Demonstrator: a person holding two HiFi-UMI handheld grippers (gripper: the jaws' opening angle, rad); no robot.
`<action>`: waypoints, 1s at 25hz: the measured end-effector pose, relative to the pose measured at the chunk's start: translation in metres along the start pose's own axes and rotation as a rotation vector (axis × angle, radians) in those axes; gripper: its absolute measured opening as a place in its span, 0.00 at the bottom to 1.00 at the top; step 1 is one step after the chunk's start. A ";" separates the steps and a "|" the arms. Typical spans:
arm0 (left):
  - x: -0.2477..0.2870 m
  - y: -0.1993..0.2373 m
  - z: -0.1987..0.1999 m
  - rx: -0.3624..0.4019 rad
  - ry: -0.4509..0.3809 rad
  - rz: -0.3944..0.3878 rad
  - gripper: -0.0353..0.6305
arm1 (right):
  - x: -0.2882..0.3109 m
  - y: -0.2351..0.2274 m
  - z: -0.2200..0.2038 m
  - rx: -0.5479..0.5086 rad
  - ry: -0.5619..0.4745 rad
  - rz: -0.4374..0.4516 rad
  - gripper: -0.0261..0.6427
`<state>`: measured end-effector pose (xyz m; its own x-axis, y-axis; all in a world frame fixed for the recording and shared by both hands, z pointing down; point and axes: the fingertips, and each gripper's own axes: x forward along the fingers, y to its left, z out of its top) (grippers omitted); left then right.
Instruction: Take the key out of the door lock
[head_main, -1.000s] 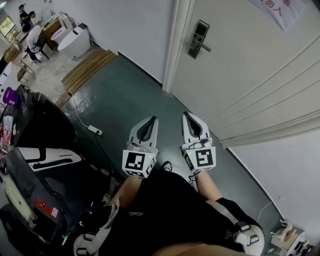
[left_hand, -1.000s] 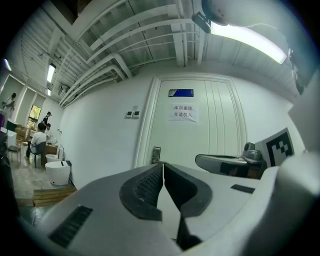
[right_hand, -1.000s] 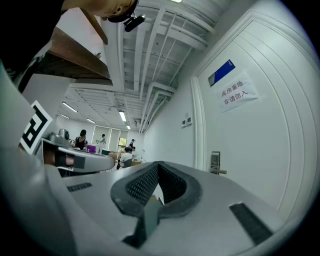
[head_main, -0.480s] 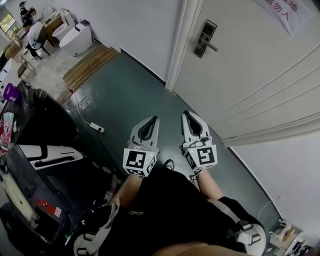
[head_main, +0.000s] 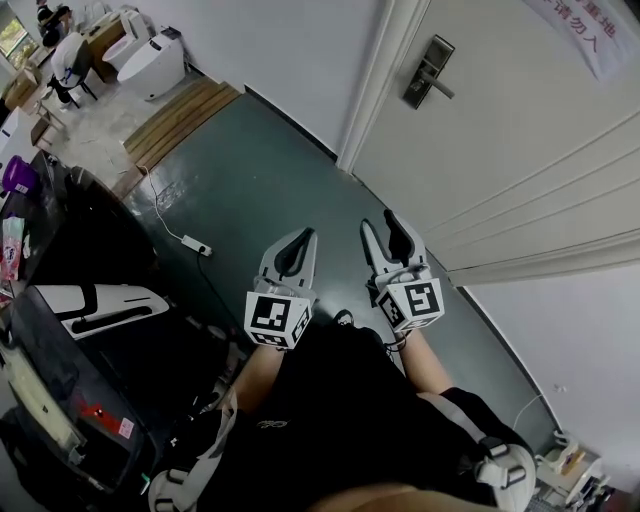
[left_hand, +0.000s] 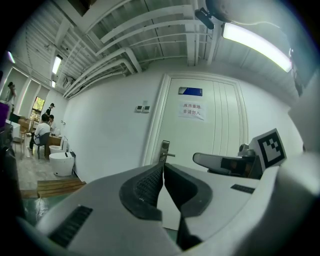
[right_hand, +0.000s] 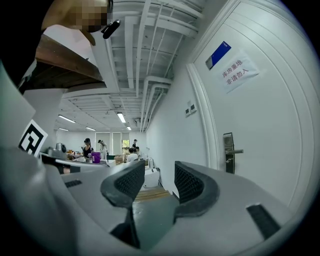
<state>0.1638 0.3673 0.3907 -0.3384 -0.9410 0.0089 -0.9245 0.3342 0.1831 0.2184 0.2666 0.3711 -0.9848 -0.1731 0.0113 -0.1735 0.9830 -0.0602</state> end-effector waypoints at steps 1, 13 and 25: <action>-0.002 0.005 -0.002 -0.001 0.002 0.000 0.09 | 0.002 0.001 -0.002 0.000 -0.003 -0.006 0.31; 0.006 0.028 -0.013 -0.020 0.038 -0.022 0.09 | 0.016 -0.013 -0.013 0.021 0.011 -0.078 0.32; 0.088 0.048 -0.005 -0.009 0.034 -0.029 0.09 | 0.074 -0.076 -0.007 0.015 -0.002 -0.087 0.32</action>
<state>0.0900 0.3001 0.4056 -0.3057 -0.9514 0.0366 -0.9320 0.3069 0.1929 0.1592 0.1792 0.3832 -0.9660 -0.2579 0.0155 -0.2583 0.9632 -0.0743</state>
